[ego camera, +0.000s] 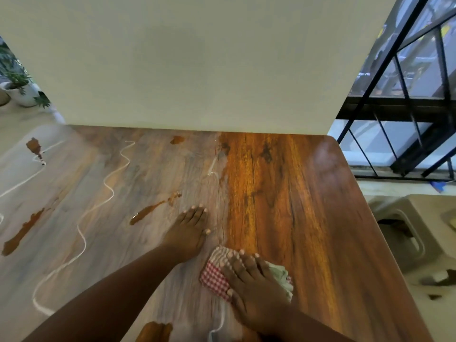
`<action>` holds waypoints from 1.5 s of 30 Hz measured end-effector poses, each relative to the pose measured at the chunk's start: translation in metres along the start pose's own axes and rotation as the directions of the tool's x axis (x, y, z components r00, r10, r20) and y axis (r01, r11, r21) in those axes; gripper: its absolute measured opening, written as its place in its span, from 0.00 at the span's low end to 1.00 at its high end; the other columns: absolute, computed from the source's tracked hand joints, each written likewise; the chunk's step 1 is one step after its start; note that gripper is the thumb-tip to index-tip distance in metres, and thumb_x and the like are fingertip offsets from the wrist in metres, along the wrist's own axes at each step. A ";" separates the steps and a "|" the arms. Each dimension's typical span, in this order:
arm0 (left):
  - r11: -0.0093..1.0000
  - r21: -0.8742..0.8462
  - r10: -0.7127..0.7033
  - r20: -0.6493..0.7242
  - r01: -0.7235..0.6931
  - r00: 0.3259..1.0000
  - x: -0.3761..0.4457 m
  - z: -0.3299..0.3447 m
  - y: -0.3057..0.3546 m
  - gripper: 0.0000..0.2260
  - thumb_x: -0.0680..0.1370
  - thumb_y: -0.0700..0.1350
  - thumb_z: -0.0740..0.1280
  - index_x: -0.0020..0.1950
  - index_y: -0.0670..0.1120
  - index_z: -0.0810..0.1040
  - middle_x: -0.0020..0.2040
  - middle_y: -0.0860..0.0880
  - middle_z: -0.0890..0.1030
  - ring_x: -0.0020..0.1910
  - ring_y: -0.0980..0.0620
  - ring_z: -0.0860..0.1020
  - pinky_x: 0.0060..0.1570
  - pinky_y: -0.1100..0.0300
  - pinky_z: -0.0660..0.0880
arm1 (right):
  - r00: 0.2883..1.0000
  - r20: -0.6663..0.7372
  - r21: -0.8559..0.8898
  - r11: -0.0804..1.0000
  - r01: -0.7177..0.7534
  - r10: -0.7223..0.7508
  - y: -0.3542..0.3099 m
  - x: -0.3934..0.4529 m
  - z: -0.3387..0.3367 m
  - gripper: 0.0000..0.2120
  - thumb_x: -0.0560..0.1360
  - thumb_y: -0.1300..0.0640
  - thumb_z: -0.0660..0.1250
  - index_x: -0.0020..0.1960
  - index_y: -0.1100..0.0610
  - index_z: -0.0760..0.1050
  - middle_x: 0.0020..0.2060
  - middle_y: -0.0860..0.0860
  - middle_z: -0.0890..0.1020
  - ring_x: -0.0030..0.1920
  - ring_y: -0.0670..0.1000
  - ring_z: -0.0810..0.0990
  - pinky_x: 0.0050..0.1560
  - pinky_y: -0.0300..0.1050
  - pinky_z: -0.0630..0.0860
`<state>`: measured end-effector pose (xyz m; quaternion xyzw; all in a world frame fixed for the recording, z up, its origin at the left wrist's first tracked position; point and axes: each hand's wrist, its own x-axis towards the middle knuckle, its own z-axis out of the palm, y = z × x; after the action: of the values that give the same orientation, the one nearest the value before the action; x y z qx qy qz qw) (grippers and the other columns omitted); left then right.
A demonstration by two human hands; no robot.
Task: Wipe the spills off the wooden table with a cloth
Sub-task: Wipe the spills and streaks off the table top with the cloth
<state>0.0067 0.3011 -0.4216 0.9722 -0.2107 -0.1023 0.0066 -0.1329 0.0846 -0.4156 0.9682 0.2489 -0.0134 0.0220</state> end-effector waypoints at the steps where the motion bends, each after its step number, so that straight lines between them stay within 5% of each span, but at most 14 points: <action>1: 1.000 0.017 0.014 0.003 -0.014 1.000 0.000 0.000 -0.001 0.27 0.83 0.55 0.43 0.78 0.44 0.43 0.79 0.45 0.46 0.77 0.48 0.42 0.74 0.54 0.38 | 0.997 0.011 -0.023 0.997 0.070 -0.070 -0.007 -0.010 0.005 0.27 0.76 0.41 0.54 0.71 0.49 0.71 0.68 0.51 0.74 0.69 0.56 0.71 0.64 0.57 0.59; 5: 0.997 0.056 0.051 0.001 -0.051 0.999 0.002 0.003 -0.006 0.27 0.83 0.56 0.42 0.78 0.44 0.41 0.79 0.45 0.44 0.77 0.48 0.40 0.73 0.54 0.34 | 0.970 0.058 -0.027 0.971 0.236 -0.234 -0.025 -0.050 0.023 0.23 0.80 0.40 0.53 0.72 0.47 0.65 0.69 0.49 0.70 0.67 0.52 0.73 0.63 0.55 0.71; 8: 0.998 0.042 0.050 -0.005 -0.050 0.999 0.000 0.006 -0.010 0.27 0.83 0.56 0.42 0.78 0.44 0.42 0.79 0.45 0.44 0.77 0.48 0.41 0.72 0.55 0.34 | 0.959 0.065 -0.083 0.956 0.280 -0.275 -0.016 -0.043 0.018 0.26 0.79 0.38 0.52 0.74 0.46 0.62 0.72 0.49 0.67 0.69 0.53 0.71 0.66 0.56 0.70; 14: 0.998 0.038 0.050 -0.006 -0.050 0.999 -0.010 0.010 -0.010 0.27 0.83 0.55 0.43 0.78 0.43 0.43 0.79 0.45 0.45 0.77 0.48 0.42 0.75 0.53 0.38 | 0.997 0.066 0.000 0.999 -0.045 0.045 -0.029 -0.025 -0.002 0.27 0.77 0.42 0.54 0.74 0.49 0.66 0.70 0.50 0.72 0.71 0.56 0.68 0.66 0.56 0.56; 23: 0.999 0.045 0.018 0.000 -0.018 1.000 -0.034 0.014 -0.011 0.27 0.83 0.56 0.42 0.78 0.44 0.41 0.79 0.45 0.43 0.77 0.48 0.40 0.74 0.54 0.36 | 0.984 -0.007 -0.024 0.983 0.180 -0.181 -0.069 -0.085 0.019 0.24 0.80 0.37 0.52 0.72 0.45 0.64 0.69 0.48 0.69 0.68 0.53 0.69 0.63 0.55 0.72; 27: 1.000 0.014 -0.024 -0.005 0.024 1.000 -0.048 0.019 -0.003 0.27 0.83 0.56 0.41 0.78 0.45 0.40 0.79 0.46 0.42 0.77 0.49 0.40 0.73 0.55 0.35 | 0.992 0.034 -0.069 0.990 0.121 -0.119 -0.049 -0.055 0.005 0.29 0.77 0.40 0.53 0.76 0.47 0.62 0.70 0.49 0.72 0.70 0.56 0.69 0.67 0.56 0.56; 30: 0.999 0.008 -0.043 -0.023 0.043 0.999 -0.053 0.019 0.002 0.26 0.83 0.55 0.42 0.78 0.45 0.41 0.79 0.46 0.44 0.77 0.49 0.43 0.74 0.54 0.37 | 0.995 0.093 0.015 1.000 -0.022 0.020 -0.057 -0.054 -0.007 0.27 0.76 0.42 0.54 0.73 0.48 0.68 0.70 0.49 0.72 0.70 0.56 0.70 0.65 0.56 0.57; 38: 0.994 0.105 -0.026 -0.006 0.026 1.000 -0.070 0.014 0.007 0.27 0.83 0.55 0.43 0.78 0.44 0.41 0.79 0.45 0.45 0.77 0.47 0.43 0.74 0.53 0.39 | 0.964 0.176 -0.015 0.978 0.206 -0.200 -0.066 -0.123 0.006 0.27 0.77 0.38 0.54 0.74 0.44 0.65 0.71 0.46 0.70 0.70 0.53 0.70 0.65 0.55 0.59; 43: 0.993 0.109 -0.050 0.016 0.048 0.999 -0.091 0.024 0.012 0.27 0.83 0.56 0.43 0.78 0.45 0.41 0.79 0.45 0.44 0.77 0.48 0.42 0.74 0.54 0.38 | 0.987 0.157 -0.037 0.998 0.045 -0.039 -0.067 -0.106 -0.009 0.25 0.78 0.41 0.53 0.73 0.44 0.67 0.70 0.46 0.72 0.69 0.54 0.72 0.67 0.54 0.69; 45: 0.992 0.105 -0.065 0.008 0.063 0.998 -0.097 0.028 0.013 0.27 0.83 0.56 0.43 0.78 0.45 0.41 0.79 0.46 0.44 0.77 0.48 0.42 0.73 0.54 0.37 | 0.986 0.162 -0.015 0.999 -0.038 0.040 -0.074 -0.101 -0.011 0.26 0.76 0.41 0.54 0.72 0.45 0.69 0.69 0.46 0.73 0.68 0.54 0.73 0.67 0.57 0.64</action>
<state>-0.0903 0.3301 -0.4295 0.9768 -0.1845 -0.0966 -0.0491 -0.2573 0.1015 -0.4038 0.9684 0.2273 -0.0905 0.0483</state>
